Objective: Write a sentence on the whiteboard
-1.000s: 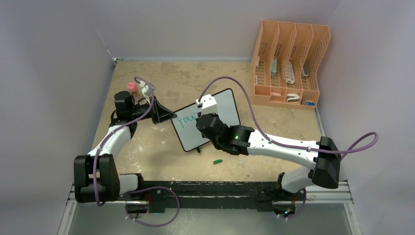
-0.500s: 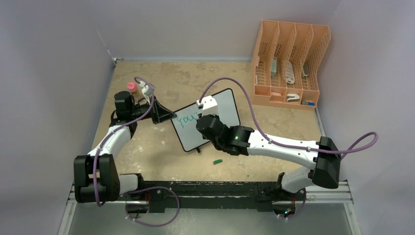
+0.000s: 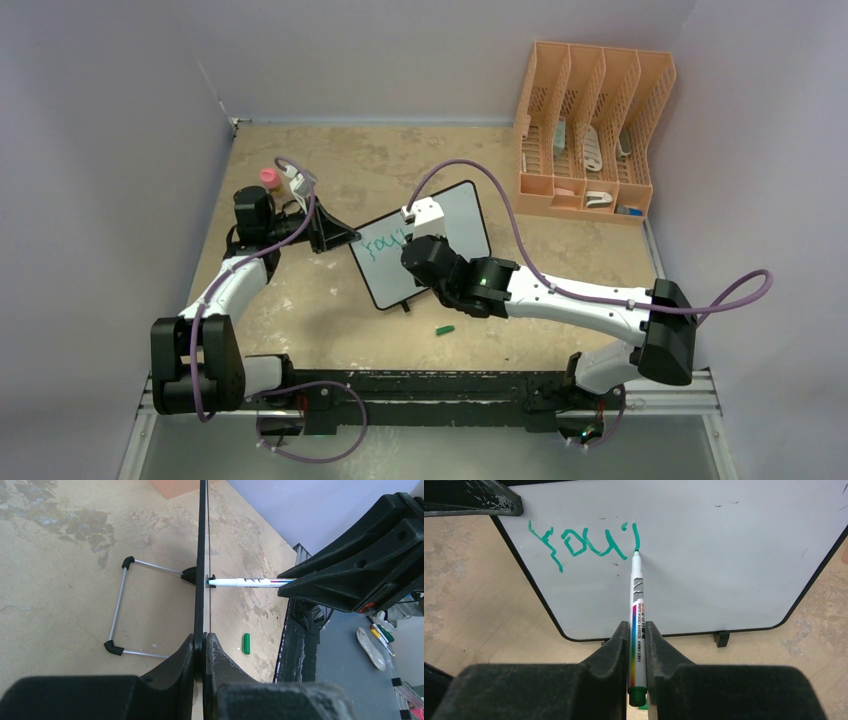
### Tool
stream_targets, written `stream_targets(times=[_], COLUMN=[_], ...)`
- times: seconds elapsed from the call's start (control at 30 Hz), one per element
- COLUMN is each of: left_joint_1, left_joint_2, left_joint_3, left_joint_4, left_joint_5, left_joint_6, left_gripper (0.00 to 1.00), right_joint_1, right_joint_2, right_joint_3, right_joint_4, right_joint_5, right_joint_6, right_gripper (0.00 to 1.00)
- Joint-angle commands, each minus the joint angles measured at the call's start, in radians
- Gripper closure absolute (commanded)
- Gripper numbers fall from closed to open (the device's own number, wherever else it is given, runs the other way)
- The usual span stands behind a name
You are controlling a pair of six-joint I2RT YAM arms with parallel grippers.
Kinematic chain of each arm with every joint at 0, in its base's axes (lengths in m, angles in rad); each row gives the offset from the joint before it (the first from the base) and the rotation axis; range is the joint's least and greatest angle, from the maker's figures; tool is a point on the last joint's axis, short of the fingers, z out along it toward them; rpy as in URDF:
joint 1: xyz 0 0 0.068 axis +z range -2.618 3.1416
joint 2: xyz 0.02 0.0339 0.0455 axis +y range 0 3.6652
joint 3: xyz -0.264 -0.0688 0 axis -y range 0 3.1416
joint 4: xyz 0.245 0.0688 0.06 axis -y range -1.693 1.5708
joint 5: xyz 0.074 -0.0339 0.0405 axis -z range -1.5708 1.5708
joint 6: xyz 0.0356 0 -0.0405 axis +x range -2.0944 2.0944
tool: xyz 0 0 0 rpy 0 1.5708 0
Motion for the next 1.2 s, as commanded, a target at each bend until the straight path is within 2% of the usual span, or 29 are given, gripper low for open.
stream_targets(times=[0.0,0.37,1.17], left_joint_1=[-0.012,-0.014,-0.016], left_joint_2=[-0.008,-0.008,-0.007], left_joint_3=[0.023,0.023,0.025], left_joint_4=[-0.007,-0.008,-0.013], left_joint_5=[0.041,0.039,0.041], left_joint_6=[0.025,0.025,0.028], left_gripper=[1.00,1.00,1.00], right_joint_1=[-0.006,-0.006,-0.008], right_joint_2=[-0.013,-0.062,-0.022], right_joint_3=[-0.013,0.001,0.022], right_joint_4=[-0.015,0.016,0.067], right_joint_5=[0.001,-0.004,0.028], right_joint_6=[0.019,0.001,-0.041], right_gripper=[1.00,1.00,1.00])
